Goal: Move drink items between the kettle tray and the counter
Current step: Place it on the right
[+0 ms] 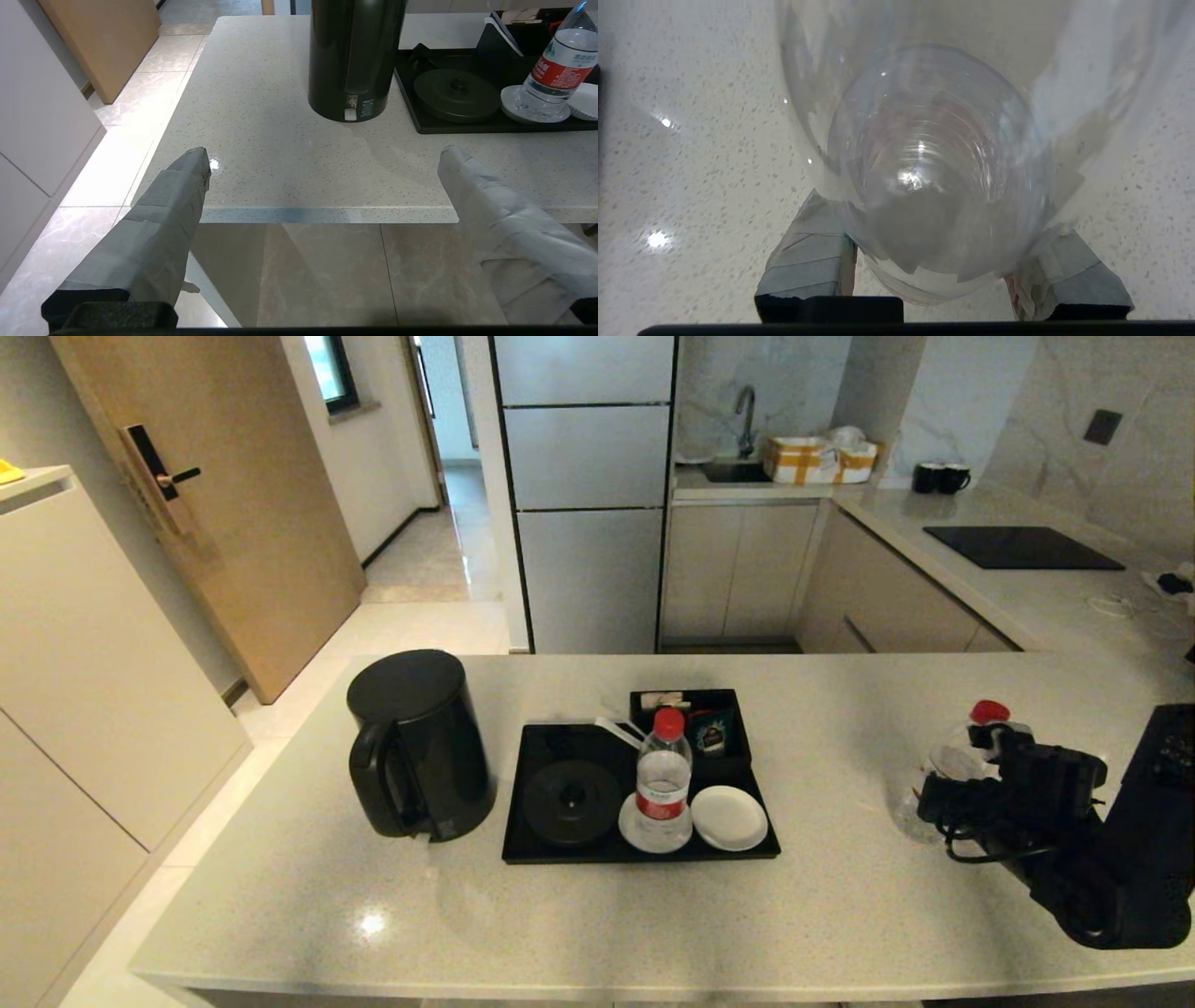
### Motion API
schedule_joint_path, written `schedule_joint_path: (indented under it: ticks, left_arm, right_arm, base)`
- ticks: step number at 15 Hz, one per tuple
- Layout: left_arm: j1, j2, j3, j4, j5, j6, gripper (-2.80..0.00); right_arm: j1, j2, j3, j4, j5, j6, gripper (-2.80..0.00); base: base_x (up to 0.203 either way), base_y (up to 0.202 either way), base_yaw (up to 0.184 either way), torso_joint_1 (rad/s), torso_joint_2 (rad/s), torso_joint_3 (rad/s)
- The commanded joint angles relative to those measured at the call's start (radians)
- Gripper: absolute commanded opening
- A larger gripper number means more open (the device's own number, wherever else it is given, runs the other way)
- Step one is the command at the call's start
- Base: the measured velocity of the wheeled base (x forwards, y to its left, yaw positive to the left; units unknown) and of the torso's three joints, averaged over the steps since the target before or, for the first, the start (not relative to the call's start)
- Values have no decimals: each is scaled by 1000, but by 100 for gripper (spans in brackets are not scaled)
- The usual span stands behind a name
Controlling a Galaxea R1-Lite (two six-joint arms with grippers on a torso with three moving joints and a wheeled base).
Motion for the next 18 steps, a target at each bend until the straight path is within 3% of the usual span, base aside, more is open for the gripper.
schedule_joint_path:
  ticks: [1, 4, 7, 8, 18]
  left_arm:
    - [0, 1, 0, -1, 0, 0, 0]
    - [0, 0, 0, 0, 0, 0, 0]
    - [0, 0, 0, 2, 0, 0, 0]
    - [0, 0, 0, 2, 0, 0, 0]
    - [0, 0, 0, 0, 0, 0, 0]
  right_arm:
    - [0, 44, 16, -13, -1, 0, -280]
    - [7, 113, 61, -113, 2, -3, -280]
    - [7, 104, 72, -108, 2, -5, -280]
    - [7, 104, 72, -107, 2, -5, 0]
    - [14, 69, 111, -121, 10, -7, 0]
  base:
    - [0, 0, 0, 0, 0, 0]
    - [0, 0, 0, 0, 0, 0]
    - [0, 0, 0, 0, 0, 0]
    - [0, 0, 0, 0, 0, 0]
    - [0, 0, 0, 0, 0, 0]
